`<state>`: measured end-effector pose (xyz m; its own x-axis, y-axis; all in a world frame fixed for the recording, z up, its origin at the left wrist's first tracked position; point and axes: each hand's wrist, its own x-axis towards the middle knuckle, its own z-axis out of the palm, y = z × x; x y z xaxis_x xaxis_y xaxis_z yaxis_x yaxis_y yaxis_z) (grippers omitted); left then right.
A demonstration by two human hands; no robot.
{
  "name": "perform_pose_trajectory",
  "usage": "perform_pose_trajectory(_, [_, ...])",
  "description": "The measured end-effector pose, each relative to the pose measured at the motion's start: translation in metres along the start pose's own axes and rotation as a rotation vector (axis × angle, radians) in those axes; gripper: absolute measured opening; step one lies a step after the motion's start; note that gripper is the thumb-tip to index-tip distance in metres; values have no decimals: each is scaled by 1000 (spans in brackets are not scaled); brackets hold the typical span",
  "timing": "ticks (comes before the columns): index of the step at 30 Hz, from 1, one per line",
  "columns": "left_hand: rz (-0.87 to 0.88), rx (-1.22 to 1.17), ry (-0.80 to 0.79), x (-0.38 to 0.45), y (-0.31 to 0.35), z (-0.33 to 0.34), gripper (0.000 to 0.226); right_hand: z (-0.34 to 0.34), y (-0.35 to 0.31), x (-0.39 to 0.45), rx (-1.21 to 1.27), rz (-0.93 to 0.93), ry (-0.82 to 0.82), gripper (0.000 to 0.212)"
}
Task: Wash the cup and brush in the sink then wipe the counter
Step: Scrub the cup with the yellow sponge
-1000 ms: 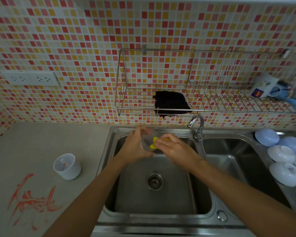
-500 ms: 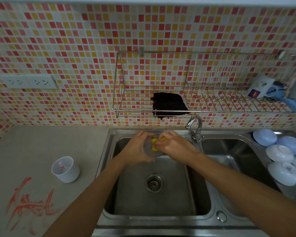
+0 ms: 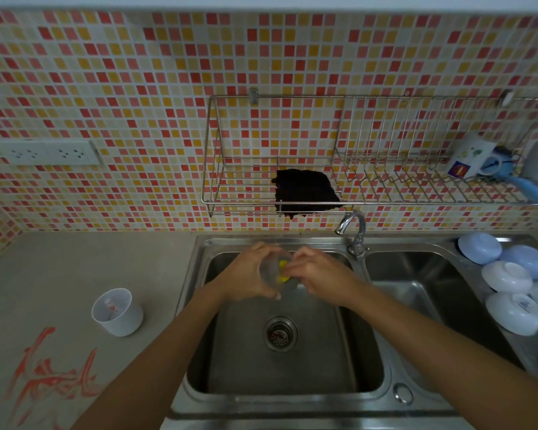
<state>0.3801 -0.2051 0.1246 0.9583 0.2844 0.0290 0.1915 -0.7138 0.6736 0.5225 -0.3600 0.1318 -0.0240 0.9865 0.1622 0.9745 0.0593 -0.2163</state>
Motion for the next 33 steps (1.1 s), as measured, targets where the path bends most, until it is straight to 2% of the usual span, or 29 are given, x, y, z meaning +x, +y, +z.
perform_pose_trajectory(2, [-33,-43,18,1,3,-4,91,-4,4,3,-152,-75,26,42])
perform_pose_trajectory(6, [-94,-99,-18,2,-1,-12,97,-9,3,-2,-177,-146,59,39])
perform_pose_trajectory(9, [-136,-185,-62,2,-4,-11,89,0,4,-2,-220,-161,82,30])
perform_pose_trajectory(11, [-120,-229,-34,4,-2,-8,79,9,6,1,-250,-162,156,26])
perform_pose_trajectory(13, [-82,-232,16,4,3,-4,82,14,4,2,-264,-158,225,25])
perform_pose_trajectory(17, [-59,-142,123,2,2,4,99,16,-2,1,-237,-137,253,30])
perform_pose_trajectory(20, [-35,-72,171,2,-2,1,94,13,-3,-1,-99,-86,233,30])
perform_pose_trajectory(23, [28,156,211,1,-7,-4,86,13,-10,-5,2,-55,210,32])
perform_pose_trajectory(25, [58,255,188,1,-8,-5,85,17,-10,-6,-64,-101,197,35])
perform_pose_trajectory(29, [154,256,129,3,-6,-6,85,9,5,6,-279,-142,218,36])
perform_pose_trajectory(33, [162,235,128,4,-5,-11,85,8,2,5,-283,-132,271,40])
